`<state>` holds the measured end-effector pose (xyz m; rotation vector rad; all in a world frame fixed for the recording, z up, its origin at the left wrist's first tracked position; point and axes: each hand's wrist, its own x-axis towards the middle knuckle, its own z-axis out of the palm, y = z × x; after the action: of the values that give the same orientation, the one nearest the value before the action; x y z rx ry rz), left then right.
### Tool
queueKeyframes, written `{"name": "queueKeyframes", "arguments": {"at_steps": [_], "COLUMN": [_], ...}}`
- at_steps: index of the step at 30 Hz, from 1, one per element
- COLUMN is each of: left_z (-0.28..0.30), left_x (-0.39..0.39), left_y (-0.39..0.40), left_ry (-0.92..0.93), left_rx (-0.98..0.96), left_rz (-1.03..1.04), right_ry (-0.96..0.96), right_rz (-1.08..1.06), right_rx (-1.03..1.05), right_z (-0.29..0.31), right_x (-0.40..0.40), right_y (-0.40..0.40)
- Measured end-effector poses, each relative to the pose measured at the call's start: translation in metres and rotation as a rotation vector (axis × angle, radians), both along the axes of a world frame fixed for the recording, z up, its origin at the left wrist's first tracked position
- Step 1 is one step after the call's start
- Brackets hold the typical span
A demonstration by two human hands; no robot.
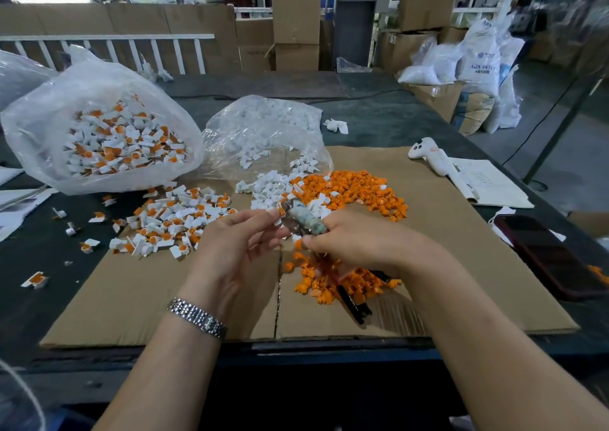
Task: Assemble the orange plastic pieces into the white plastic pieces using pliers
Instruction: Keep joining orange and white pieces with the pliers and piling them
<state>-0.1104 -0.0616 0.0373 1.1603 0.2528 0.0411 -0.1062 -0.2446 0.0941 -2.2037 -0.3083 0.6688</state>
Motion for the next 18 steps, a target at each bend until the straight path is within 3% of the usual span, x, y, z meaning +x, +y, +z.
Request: {"name": "queueKeyframes", "arguments": {"at_steps": [5, 14, 18], "left_z": [-0.003, 0.002, 0.001], "left_x": [-0.001, -0.006, -0.007], "left_y": [0.002, 0.002, 0.002], "left_ry": [0.012, 0.025, 0.018], "left_rx": [0.092, 0.178, 0.184], "left_rz": [0.021, 0.087, 0.095], "right_ry": [-0.005, -0.287, -0.312], "right_rz": [0.003, -0.116, -0.139], "right_rx": [0.039, -0.026, -0.034], "right_z": [-0.01, -0.038, -0.042], "right_x": [-0.003, -0.012, -0.012], "right_y": [0.007, 0.025, 0.028]}}
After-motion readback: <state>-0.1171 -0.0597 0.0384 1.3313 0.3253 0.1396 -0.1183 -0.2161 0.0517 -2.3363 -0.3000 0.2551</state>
